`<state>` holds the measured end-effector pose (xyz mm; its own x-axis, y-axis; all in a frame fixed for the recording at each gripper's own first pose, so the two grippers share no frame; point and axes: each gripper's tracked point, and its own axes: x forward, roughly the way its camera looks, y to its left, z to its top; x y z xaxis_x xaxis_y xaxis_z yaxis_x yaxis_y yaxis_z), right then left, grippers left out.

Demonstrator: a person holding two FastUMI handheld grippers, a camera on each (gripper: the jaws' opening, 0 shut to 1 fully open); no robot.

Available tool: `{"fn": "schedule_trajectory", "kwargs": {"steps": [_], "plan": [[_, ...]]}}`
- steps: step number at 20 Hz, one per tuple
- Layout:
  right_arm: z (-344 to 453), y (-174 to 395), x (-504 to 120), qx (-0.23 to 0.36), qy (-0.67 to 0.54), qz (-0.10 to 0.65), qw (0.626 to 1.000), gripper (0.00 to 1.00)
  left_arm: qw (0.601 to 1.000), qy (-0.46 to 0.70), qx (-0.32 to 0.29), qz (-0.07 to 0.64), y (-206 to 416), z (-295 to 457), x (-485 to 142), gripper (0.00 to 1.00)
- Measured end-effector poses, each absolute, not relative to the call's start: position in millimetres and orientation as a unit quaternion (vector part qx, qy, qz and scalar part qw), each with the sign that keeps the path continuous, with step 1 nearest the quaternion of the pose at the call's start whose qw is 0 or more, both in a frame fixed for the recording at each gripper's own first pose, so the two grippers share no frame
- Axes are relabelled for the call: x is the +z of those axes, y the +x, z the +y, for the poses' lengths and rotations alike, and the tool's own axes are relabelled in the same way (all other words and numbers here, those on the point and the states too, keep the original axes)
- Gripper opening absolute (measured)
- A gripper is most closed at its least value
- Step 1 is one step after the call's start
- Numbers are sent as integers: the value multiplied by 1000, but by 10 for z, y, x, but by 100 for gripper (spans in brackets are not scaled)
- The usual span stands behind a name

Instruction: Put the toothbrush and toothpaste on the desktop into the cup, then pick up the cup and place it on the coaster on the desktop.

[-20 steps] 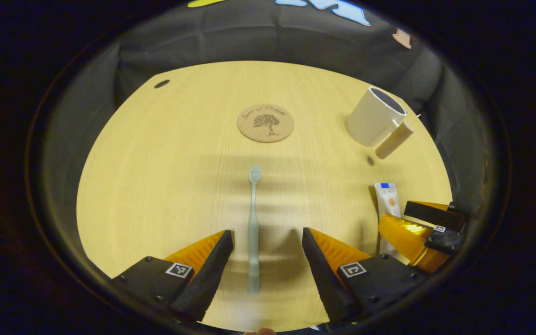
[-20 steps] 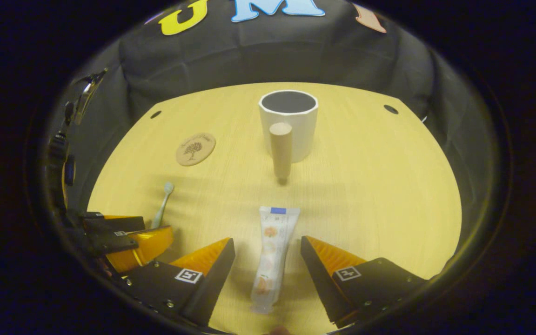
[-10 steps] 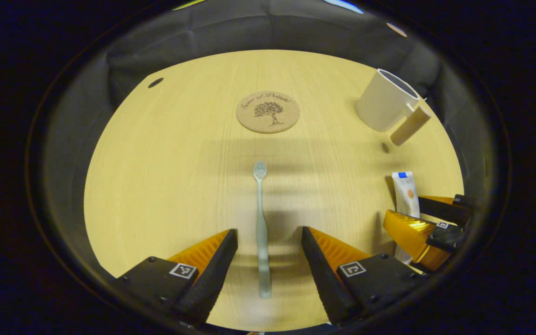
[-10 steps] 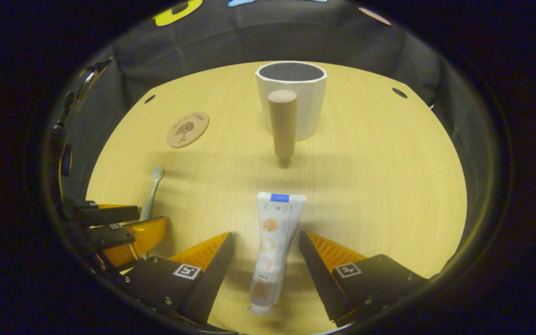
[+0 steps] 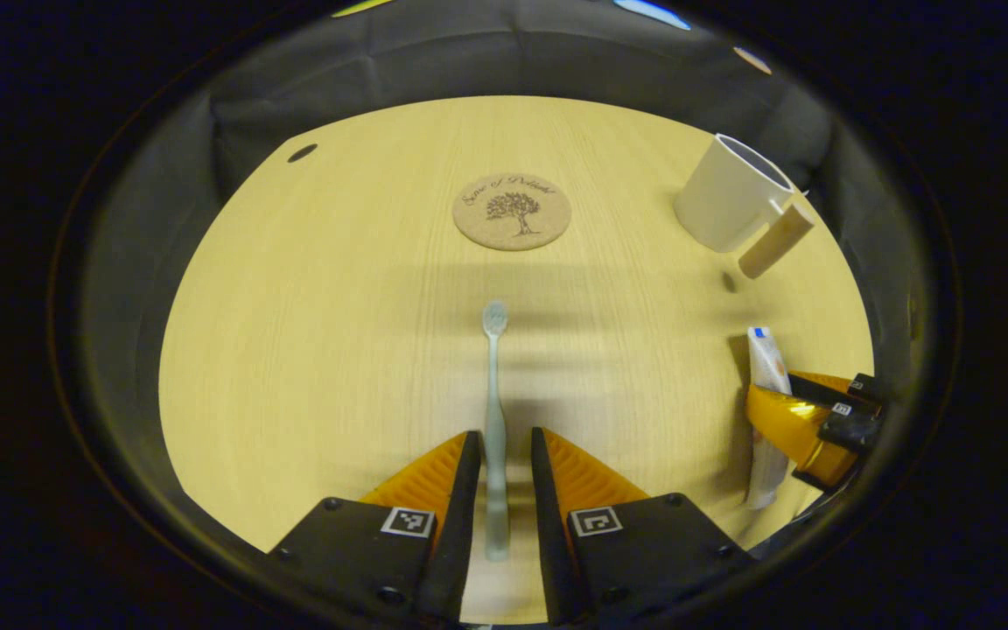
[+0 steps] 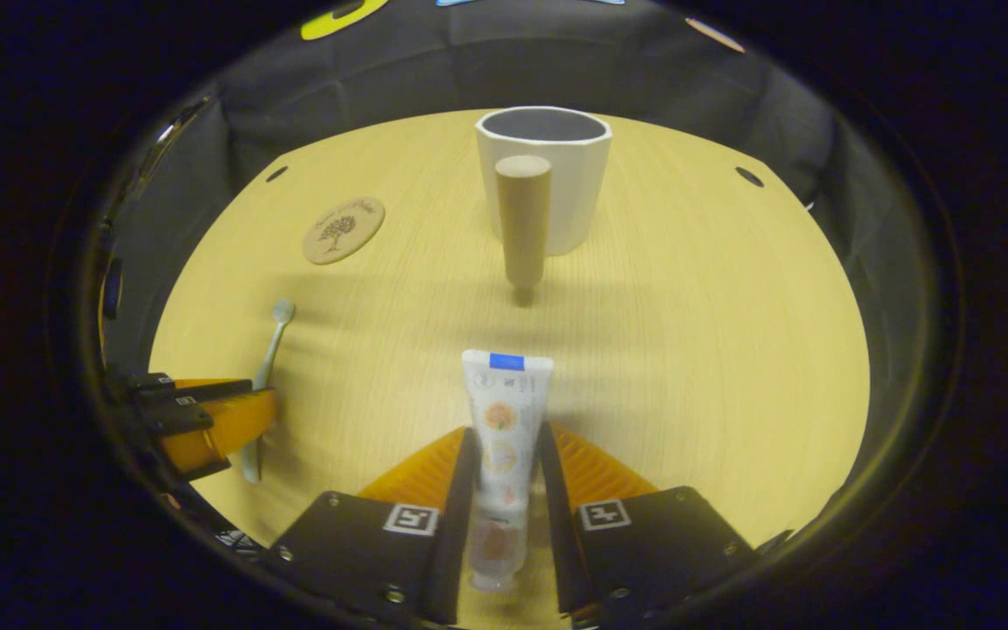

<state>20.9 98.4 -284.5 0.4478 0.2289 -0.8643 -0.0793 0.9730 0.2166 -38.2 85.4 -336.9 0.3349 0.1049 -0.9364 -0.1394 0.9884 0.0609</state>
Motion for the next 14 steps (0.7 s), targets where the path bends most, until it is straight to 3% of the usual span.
{"fn": "schedule_trajectory", "kwargs": {"steps": [1,2,5,8,14], "plan": [[969,223,-2841,91,73,516,849,34,817,-24,82,570,-375,848,-3374,30],[970,226,-2838,90,81,516,848,34,820,-23,75,567,-391,844,-3375,18],[956,238,-2809,99,99,510,849,21,825,-17,63,562,-381,846,-3359,16],[964,280,-2798,117,113,492,855,17,836,-14,52,546,-368,848,-3354,8],[895,354,-2697,129,137,456,870,17,853,-35,40,518,-356,868,-3312,8]]}}
